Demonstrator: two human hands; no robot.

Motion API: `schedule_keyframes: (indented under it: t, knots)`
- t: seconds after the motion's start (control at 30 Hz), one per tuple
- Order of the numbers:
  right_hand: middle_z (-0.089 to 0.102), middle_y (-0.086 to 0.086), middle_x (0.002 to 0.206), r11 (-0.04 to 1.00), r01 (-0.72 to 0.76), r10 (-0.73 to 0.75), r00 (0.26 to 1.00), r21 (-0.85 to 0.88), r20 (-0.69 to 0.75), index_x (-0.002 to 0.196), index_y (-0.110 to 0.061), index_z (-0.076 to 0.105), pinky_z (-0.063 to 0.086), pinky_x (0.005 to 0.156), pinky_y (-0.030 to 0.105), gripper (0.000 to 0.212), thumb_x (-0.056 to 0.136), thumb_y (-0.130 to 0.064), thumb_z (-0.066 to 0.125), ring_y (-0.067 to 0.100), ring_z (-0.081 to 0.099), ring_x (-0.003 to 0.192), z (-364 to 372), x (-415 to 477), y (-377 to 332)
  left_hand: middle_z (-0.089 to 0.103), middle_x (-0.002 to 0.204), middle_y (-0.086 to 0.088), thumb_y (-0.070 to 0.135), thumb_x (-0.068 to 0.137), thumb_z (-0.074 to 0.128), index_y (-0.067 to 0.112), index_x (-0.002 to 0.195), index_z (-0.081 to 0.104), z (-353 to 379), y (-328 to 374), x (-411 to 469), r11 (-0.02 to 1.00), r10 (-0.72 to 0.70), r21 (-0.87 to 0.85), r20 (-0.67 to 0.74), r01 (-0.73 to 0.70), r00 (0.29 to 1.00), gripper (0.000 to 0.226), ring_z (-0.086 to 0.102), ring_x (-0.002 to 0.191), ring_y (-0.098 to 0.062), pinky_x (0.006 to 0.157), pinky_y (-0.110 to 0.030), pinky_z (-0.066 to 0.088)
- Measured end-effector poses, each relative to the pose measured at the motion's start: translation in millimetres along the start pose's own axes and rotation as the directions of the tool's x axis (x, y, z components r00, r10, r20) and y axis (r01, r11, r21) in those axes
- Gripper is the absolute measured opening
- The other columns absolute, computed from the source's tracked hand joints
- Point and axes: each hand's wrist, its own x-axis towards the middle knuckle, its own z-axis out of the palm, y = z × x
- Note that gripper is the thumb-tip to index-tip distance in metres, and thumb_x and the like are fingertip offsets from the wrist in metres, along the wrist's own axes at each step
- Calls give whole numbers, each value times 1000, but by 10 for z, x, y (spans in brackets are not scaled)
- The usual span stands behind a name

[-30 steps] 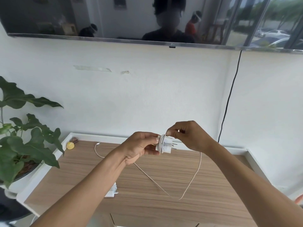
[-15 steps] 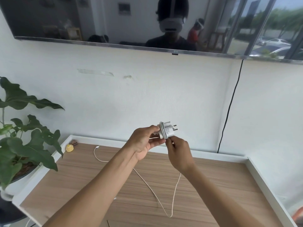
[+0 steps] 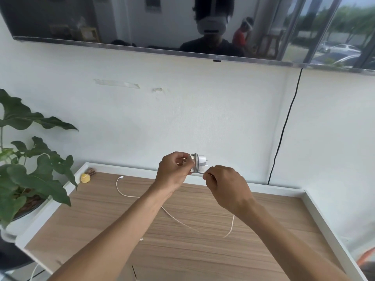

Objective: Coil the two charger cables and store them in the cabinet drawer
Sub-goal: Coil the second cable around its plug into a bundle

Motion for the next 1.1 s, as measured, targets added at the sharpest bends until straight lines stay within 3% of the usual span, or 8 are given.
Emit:
schedule_keyframes:
  t: [0.23,0.4,0.53,0.67,0.8,0.93,1.03,1.1]
  knots:
    - [57,-10,85,985,169,-171,983,-31,-68,92,-24,67,42,62,29,15,95,-28,52,13,56,70,-315,160,15,68,87,-11,11,85,71,14,91,70,-89,16,-85,998,53,22,201,-59,978,6,67,76,-19,69,-27,57]
    - [57,-19,71,956,143,-131,989,256,-61,86,-26,69,36,57,14,8,91,-24,64,1,48,60,-433,267,52,66,90,-17,4,86,68,6,94,68,-173,122,-115,989,38,-150,343,15,939,9,64,77,-22,68,-27,55]
    - [62,-19,63,813,3,-28,999,582,34,82,-18,72,32,50,6,12,91,-23,65,0,44,46,-463,289,27,65,88,-15,8,85,66,1,99,66,-217,191,-120,958,-2,-257,432,125,902,15,63,75,-20,65,-26,54]
    - [46,-15,53,653,-166,43,982,739,182,87,-12,73,25,48,23,19,91,-28,63,9,30,47,-385,323,116,63,88,-14,9,88,62,3,97,67,-260,203,-130,928,-59,-291,503,233,863,12,64,74,-18,66,-27,57]
    - [40,-12,48,586,-216,122,976,781,178,85,-9,71,15,51,32,20,96,-18,57,10,24,45,-191,300,174,66,86,-12,16,77,62,1,94,67,-241,252,-158,891,-74,-342,541,300,838,23,64,74,-20,63,-28,57]
    - [40,-14,42,615,-204,179,977,761,117,82,-2,69,23,46,21,31,92,6,40,3,27,39,-30,245,88,65,82,-11,12,83,62,-5,102,63,-180,268,-153,863,-108,-386,491,327,864,26,63,73,-19,62,-28,56]
    - [55,-12,46,683,-157,166,984,714,58,79,-10,72,32,48,8,36,90,6,42,-2,41,42,41,195,47,63,78,-12,8,83,63,-3,92,67,-169,262,-151,858,-161,-364,478,362,864,15,62,68,-20,60,-27,57]
    - [66,-2,61,720,-134,144,989,681,42,84,-14,75,38,56,13,32,91,1,48,-4,46,54,58,182,49,62,76,-13,6,88,59,0,82,69,-181,256,-164,851,-182,-353,495,388,850,13,61,64,-20,59,-27,56]
